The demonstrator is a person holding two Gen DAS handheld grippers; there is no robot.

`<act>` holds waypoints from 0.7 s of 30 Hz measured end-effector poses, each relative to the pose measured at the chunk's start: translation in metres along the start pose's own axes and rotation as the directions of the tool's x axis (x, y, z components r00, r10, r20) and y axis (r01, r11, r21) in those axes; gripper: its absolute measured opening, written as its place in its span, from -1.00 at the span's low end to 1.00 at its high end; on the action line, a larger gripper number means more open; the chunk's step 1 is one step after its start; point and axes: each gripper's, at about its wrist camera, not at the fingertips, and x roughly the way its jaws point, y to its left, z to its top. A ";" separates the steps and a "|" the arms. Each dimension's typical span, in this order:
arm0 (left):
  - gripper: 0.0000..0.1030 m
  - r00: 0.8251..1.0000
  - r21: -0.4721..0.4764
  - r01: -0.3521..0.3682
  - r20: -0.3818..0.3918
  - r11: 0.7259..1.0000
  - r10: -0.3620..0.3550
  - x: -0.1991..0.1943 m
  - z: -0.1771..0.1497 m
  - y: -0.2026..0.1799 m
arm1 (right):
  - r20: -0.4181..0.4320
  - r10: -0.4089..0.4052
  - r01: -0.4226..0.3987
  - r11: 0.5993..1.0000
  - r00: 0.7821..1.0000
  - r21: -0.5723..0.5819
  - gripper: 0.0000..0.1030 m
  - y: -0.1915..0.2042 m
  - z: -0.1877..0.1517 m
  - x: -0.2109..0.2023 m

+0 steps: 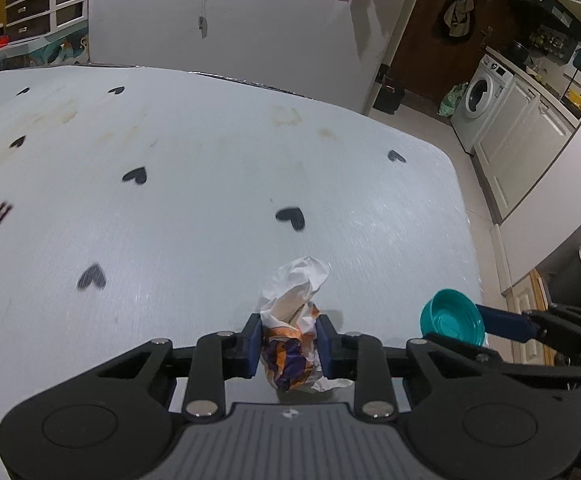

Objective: Collect trash
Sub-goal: 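Carry the wrapper and teal bowl in both tools over the bin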

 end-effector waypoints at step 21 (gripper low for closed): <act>-0.43 0.997 0.048 -0.059 0.054 0.997 0.057 -0.073 -0.053 -0.048 | 0.032 -0.026 0.024 0.998 0.999 0.059 -0.04 -0.015 -0.033 -0.083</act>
